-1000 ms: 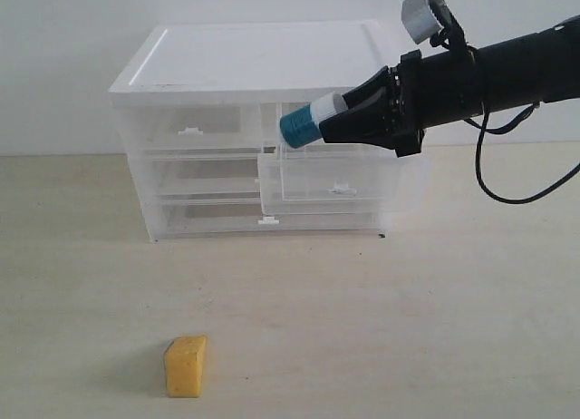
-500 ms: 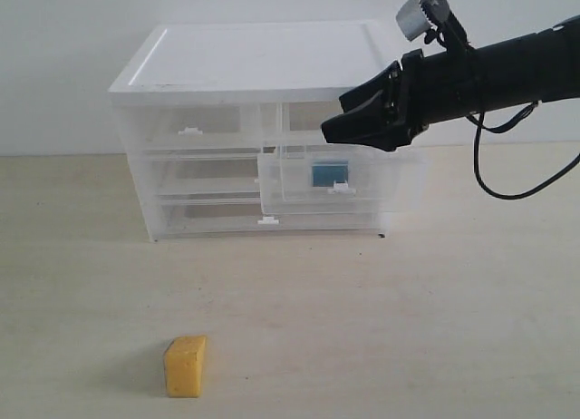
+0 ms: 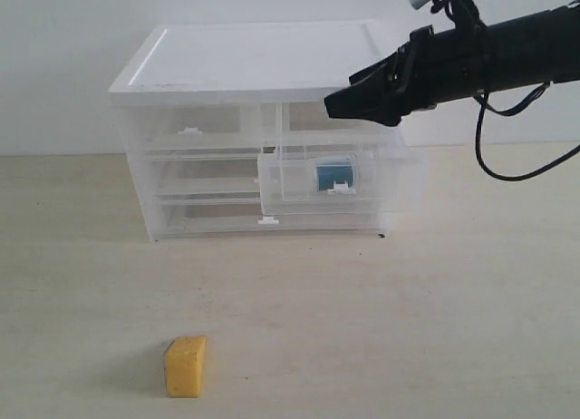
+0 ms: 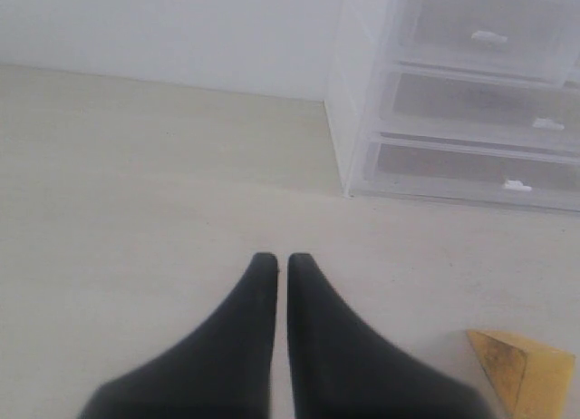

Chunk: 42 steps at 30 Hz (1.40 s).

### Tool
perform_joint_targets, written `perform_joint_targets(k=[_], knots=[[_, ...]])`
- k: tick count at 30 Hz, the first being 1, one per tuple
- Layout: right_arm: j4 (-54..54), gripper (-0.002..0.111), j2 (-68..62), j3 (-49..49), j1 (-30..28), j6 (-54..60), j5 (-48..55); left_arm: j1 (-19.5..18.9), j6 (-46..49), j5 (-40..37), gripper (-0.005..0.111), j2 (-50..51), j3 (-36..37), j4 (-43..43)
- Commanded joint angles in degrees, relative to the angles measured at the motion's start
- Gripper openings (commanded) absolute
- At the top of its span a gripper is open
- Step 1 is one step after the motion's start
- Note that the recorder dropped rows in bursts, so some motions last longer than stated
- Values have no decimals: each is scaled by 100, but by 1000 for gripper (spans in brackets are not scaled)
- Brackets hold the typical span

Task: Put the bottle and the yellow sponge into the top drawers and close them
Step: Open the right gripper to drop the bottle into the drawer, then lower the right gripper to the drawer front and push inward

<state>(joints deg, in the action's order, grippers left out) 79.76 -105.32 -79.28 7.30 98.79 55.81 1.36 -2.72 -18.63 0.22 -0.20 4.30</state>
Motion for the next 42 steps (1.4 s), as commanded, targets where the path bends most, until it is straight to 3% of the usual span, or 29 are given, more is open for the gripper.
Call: perform_joint_targets(k=[1, 5, 8, 9, 16, 25, 32, 38, 42], knots=[[-311, 65, 390, -26, -44, -671, 77, -17, -23, 55, 4, -22, 20, 69], [-1254, 45, 732, -26, -44, -1290, 42, -17, -23, 55, 4, -22, 20, 69], [-1976, 15, 1030, -26, -44, -1754, 9, -17, -23, 55, 4, -22, 20, 69], [-2245, -1, 1126, -26, -30, -1906, 51, -17, -23, 55, 4, -22, 20, 69], [-3817, 0, 1657, -26, 332, -3751, -238, -17, -23, 55, 4, -22, 20, 69], [-5860, 0, 2380, 749, 1189, -6838, -2011, -17, -23, 55, 4, -22, 20, 69], [-5874, 0, 3093, 2305, 1805, -7588, -4349, -17, -23, 55, 4, -22, 20, 69], [-5596, 0, 3269, 4083, 2628, -7612, -7031, -17, -23, 55, 4, -22, 20, 69], [-5575, 0, 3269, 4616, 3076, -7617, -7678, -17, -23, 55, 4, -22, 20, 69]])
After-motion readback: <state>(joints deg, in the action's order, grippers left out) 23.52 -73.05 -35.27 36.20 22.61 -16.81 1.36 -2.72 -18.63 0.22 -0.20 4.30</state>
